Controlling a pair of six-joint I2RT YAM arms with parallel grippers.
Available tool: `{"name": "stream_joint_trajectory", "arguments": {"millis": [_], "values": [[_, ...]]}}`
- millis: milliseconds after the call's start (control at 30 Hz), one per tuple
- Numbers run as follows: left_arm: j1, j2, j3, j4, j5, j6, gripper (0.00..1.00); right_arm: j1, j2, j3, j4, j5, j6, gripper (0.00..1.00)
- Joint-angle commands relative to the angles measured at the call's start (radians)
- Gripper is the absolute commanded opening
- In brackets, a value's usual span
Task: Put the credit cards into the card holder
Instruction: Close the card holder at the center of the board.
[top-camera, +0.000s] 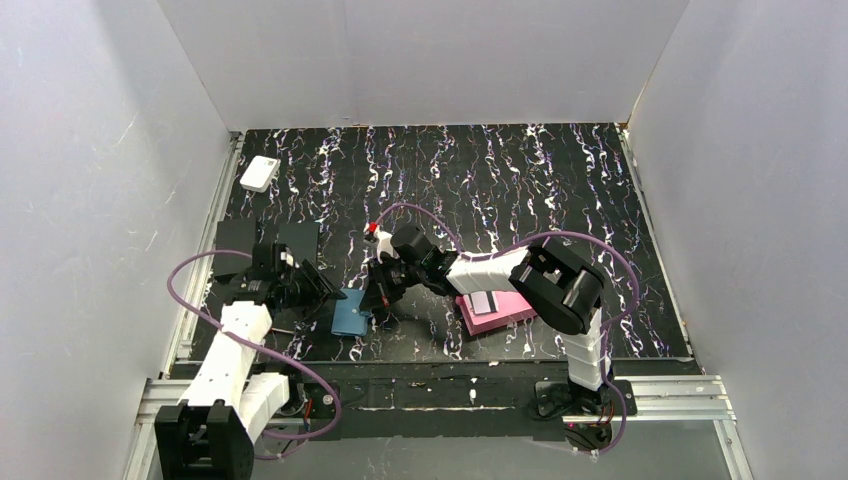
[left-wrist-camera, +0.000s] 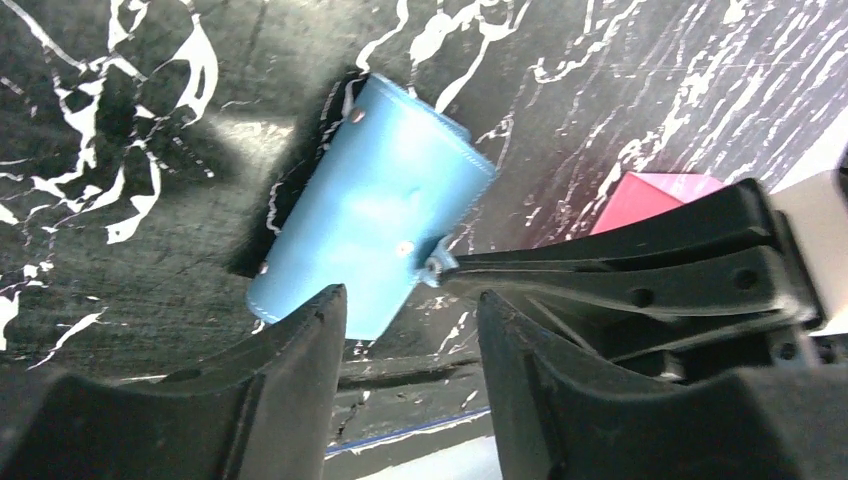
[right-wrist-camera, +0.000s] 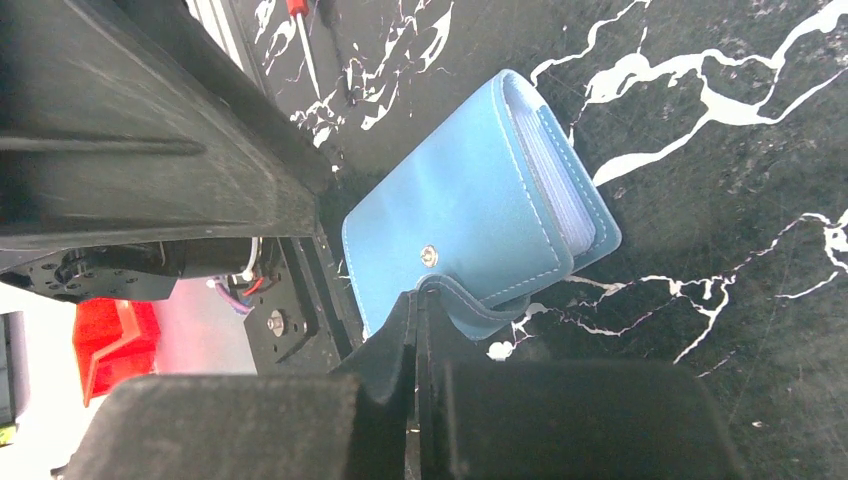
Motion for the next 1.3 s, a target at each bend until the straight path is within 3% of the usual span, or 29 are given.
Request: {"name": "stream_joint_trajectory", "arguments": {"millis": [0,67,133,367,600,1267], "values": [[0.005,-0.049,-0.072,-0.010,-0.029,-0.051,0.44,-0.008,-0.042,0.005,0.018,-0.004,-0.021,0.01],[0.005,-0.048,-0.105,0.030,0.007,-0.063,0.27,-0.009,-0.044,0.006,0.018,-0.008,-0.022,0.01],[0.005,-0.029,-0.130,0.046,0.012,-0.077,0.17,-0.009,-0.046,0.009,0.017,-0.010,-0.022,0.01],[-0.014,0.073,-0.158,0.095,0.001,-0.082,0.04,-0.009,-0.035,0.035,0.024,-0.028,-0.005,0.01],[-0.057,0.144,-0.196,0.150,-0.005,-0.089,0.01,-0.007,-0.022,0.027,0.086,-0.049,0.045,0.01],[-0.068,0.154,-0.194,0.143,-0.024,-0.082,0.00,-0.006,0.079,0.094,0.181,-0.076,0.136,0.01]]}}
